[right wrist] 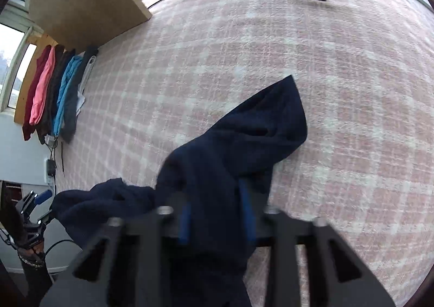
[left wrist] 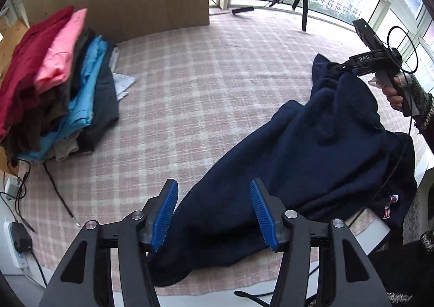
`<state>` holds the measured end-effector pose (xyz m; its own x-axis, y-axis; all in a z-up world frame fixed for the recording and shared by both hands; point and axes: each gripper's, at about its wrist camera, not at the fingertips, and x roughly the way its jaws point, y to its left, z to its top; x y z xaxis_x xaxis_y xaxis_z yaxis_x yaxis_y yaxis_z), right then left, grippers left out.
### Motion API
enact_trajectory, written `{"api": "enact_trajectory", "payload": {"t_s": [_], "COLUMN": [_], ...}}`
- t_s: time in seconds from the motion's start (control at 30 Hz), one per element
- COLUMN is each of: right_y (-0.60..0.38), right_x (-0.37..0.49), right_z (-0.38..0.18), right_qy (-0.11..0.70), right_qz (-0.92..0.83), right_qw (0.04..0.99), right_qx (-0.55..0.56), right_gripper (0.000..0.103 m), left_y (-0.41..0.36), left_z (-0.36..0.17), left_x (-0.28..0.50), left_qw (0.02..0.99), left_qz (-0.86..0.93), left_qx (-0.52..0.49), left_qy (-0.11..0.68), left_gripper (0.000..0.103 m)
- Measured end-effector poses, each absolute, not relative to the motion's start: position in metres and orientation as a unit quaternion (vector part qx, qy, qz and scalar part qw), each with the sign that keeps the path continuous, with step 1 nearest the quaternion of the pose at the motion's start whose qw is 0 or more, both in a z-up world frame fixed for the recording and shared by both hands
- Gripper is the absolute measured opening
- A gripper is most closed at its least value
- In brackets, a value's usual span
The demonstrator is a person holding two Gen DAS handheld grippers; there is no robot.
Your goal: Fold clothes
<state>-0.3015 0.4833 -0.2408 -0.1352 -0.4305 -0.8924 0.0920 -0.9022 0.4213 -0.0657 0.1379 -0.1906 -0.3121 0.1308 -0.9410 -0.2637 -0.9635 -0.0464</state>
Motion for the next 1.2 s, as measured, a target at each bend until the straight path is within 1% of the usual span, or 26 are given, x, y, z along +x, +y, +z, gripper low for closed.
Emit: {"api": "enact_trajectory", "payload": {"t_s": [0.03, 0.07, 0.1, 0.13, 0.17, 0.27, 0.37, 0.43, 0.5, 0.53, 0.63, 0.67, 0.73, 0.8, 0.83, 0.87, 0.9, 0.93, 0.97, 1.03, 1.1, 1.2], "right_y": [0.481, 0.484, 0.490, 0.503, 0.517, 0.569, 0.613, 0.628, 0.637, 0.640, 0.656, 0.663, 0.661, 0.660, 0.659, 0.658, 0.657, 0.647, 0.637, 0.614, 0.598, 0.589], "right_x": [-0.295, -0.287, -0.278, -0.266, -0.254, -0.198, -0.127, -0.084, -0.047, -0.033, -0.005, 0.002, 0.006, 0.009, 0.011, 0.013, 0.014, 0.005, -0.005, -0.027, -0.041, -0.054], "right_z": [-0.233, -0.217, -0.194, -0.164, -0.133, -0.040, 0.021, 0.026, -0.001, -0.025, -0.118, -0.143, -0.136, -0.127, -0.122, -0.118, -0.113, -0.113, -0.114, -0.129, -0.146, -0.172], "right_qy": [-0.134, -0.130, -0.129, -0.138, -0.147, -0.169, -0.173, -0.169, -0.174, -0.180, -0.186, -0.195, -0.184, -0.172, -0.166, -0.160, -0.154, -0.127, -0.099, -0.049, -0.018, 0.011], "right_qz": [-0.746, -0.762, -0.780, -0.800, -0.818, -0.872, -0.898, -0.898, -0.883, -0.868, -0.793, -0.766, -0.784, -0.802, -0.811, -0.819, -0.827, -0.832, -0.836, -0.825, -0.813, -0.796], "right_qw": [0.180, 0.180, 0.181, 0.176, 0.169, 0.138, 0.085, 0.036, -0.005, -0.023, -0.076, -0.088, -0.064, -0.039, -0.027, -0.014, -0.002, 0.012, 0.025, 0.051, 0.089, 0.113], "right_qx": [0.627, 0.608, 0.584, 0.558, 0.530, 0.439, 0.396, 0.405, 0.436, 0.463, 0.575, 0.606, 0.590, 0.571, 0.561, 0.551, 0.540, 0.540, 0.540, 0.561, 0.576, 0.595], "right_gripper": [0.005, 0.005, 0.005, 0.005, 0.005, 0.005, 0.005, 0.005, 0.005, 0.006, 0.006, 0.006, 0.006, 0.006, 0.008, 0.021, 0.031, 0.048, 0.050, 0.050, 0.050, 0.050], "left_y": [0.146, 0.151, 0.155, 0.158, 0.161, 0.156, 0.157, 0.169, 0.190, 0.202, 0.225, 0.227, 0.225, 0.221, 0.222, 0.222, 0.227, 0.233, 0.242, 0.263, 0.283, 0.309], "left_z": [-0.204, -0.216, -0.226, -0.227, -0.226, -0.190, -0.146, -0.133, -0.142, -0.148, -0.191, -0.201, -0.200, -0.182, -0.171, -0.160, -0.156, -0.155, -0.158, -0.168, -0.177, -0.195], "left_x": [-0.072, -0.076, -0.078, -0.076, -0.073, -0.070, -0.061, -0.051, -0.037, -0.030, -0.007, -0.001, 0.005, 0.005, 0.004, 0.002, -0.002, -0.007, -0.011, -0.020, -0.028, -0.036], "left_qw": [0.123, 0.121, 0.123, 0.128, 0.132, 0.144, 0.194, 0.231, 0.259, 0.272, 0.285, 0.283, 0.275, 0.269, 0.272, 0.275, 0.280, 0.287, 0.289, 0.291, 0.297, 0.303], "left_qz": [0.798, 0.786, 0.773, 0.772, 0.776, 0.802, 0.825, 0.821, 0.805, 0.796, 0.742, 0.729, 0.727, 0.745, 0.755, 0.765, 0.769, 0.771, 0.769, 0.764, 0.756, 0.746], "left_qx": [-0.587, -0.604, -0.621, -0.620, -0.614, -0.577, -0.530, -0.520, -0.526, -0.530, -0.580, -0.593, -0.601, -0.585, -0.572, -0.559, -0.552, -0.547, -0.547, -0.548, -0.551, -0.559], "left_qy": [0.058, 0.053, 0.047, 0.050, 0.056, 0.050, 0.040, 0.048, 0.087, 0.110, 0.180, 0.193, 0.187, 0.176, 0.170, 0.163, 0.159, 0.156, 0.161, 0.177, 0.189, 0.199], "left_gripper": [0.035, 0.021, 0.003, 0.002, 0.002, 0.002, 0.003, 0.003, 0.004, 0.009, 0.011, 0.011, 0.011, 0.011, 0.016, 0.020, 0.029, 0.032, 0.031, 0.031, 0.031, 0.031]}}
